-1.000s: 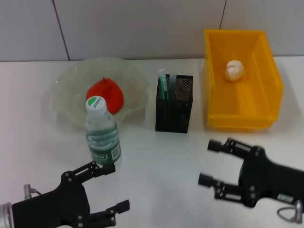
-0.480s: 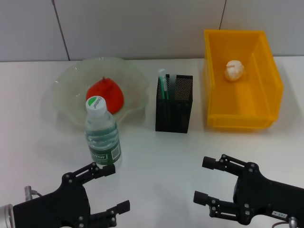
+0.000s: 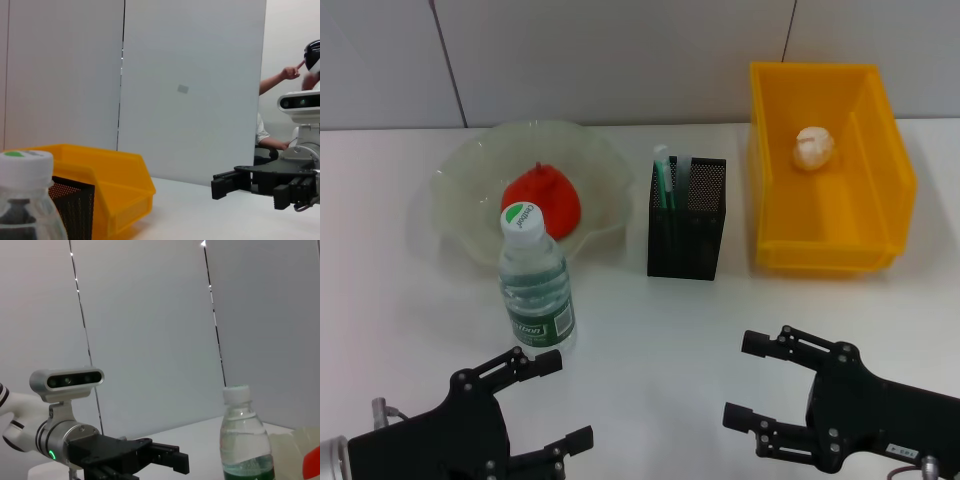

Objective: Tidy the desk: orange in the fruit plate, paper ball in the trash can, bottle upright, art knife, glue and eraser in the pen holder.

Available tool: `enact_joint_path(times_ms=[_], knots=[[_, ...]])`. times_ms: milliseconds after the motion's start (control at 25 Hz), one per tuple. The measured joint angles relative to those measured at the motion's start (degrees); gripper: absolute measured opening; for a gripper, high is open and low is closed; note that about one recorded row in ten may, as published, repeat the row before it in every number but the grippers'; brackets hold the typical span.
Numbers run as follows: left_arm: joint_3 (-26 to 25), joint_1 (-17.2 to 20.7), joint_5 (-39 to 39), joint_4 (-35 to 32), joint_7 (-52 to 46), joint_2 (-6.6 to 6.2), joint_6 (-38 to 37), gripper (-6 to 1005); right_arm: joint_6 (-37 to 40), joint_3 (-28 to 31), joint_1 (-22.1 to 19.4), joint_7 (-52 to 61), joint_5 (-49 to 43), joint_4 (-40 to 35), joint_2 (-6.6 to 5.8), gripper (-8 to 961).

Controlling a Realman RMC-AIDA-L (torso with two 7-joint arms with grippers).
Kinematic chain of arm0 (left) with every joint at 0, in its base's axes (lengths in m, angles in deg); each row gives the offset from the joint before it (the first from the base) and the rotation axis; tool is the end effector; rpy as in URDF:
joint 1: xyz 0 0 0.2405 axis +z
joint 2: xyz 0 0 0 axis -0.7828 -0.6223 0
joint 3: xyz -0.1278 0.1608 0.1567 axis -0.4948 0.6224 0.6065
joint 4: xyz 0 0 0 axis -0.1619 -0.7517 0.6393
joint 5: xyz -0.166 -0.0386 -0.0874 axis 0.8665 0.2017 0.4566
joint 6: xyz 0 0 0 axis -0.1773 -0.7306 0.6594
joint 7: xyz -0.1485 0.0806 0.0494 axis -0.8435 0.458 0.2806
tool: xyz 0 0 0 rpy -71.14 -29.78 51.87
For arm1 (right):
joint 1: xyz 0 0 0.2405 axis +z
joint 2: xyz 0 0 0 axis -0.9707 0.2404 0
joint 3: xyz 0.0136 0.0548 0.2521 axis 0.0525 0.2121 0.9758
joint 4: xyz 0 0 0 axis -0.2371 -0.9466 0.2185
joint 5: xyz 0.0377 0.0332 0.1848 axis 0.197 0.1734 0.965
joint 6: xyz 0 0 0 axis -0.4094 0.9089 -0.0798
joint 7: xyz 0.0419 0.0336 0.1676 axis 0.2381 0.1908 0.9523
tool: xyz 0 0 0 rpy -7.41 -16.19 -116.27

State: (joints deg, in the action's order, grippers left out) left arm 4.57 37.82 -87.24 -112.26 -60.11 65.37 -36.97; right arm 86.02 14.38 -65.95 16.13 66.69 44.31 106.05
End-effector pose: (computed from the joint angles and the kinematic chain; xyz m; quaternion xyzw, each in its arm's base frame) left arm -0.2690 0.2236 -0.0520 -0.9183 -0.1062 -0.3463 0.1601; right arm 0.2435 0.2356 -0.0581 -0.9146 0.1273 0.3553 0.1453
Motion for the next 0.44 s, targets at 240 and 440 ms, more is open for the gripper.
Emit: enact_joint_path(times_ms=[240,440], knots=[[0.0,0.1,0.05,0.08,0.01,0.0,0.03,826,0.0,0.26,0.59,-0.45,0.0,-1.08,0.06,786],[0.0,0.27,0.37,0.07,-0.05,-0.07,0.05,826,0.0,0.28,1.16,-0.48,0.0,-1.9,0.05,786]])
